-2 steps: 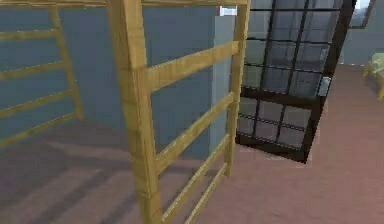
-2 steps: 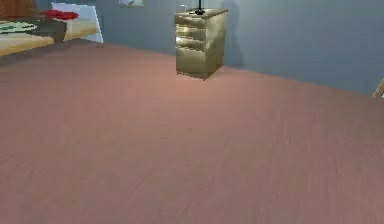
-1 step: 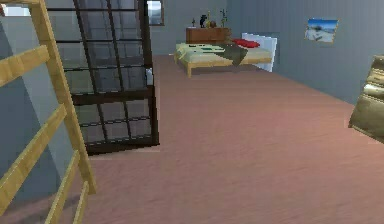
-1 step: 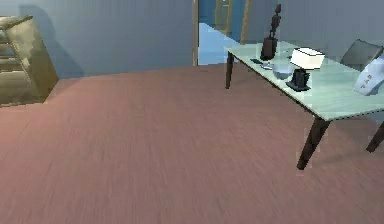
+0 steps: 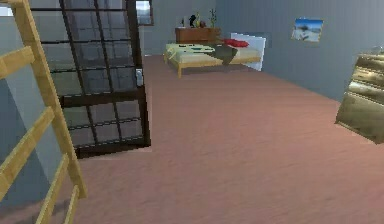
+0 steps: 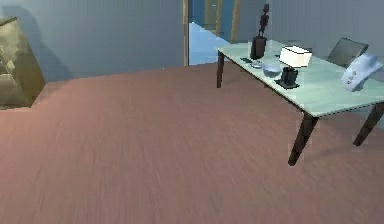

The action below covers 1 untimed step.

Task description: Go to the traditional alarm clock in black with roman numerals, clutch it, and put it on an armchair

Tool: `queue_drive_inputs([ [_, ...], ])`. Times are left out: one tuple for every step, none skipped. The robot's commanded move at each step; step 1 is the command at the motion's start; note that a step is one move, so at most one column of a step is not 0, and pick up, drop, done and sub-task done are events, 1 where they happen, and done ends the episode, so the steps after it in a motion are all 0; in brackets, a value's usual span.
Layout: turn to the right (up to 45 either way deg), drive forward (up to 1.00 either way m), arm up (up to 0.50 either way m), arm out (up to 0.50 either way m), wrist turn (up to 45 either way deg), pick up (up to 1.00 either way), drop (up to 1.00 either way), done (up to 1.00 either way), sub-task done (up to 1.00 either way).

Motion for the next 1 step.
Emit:
queue_drive_inputs([
  [21.0, 0.00, 0.00, 0.00, 0.0, 0.00, 0.00, 0.00, 0.00],
])
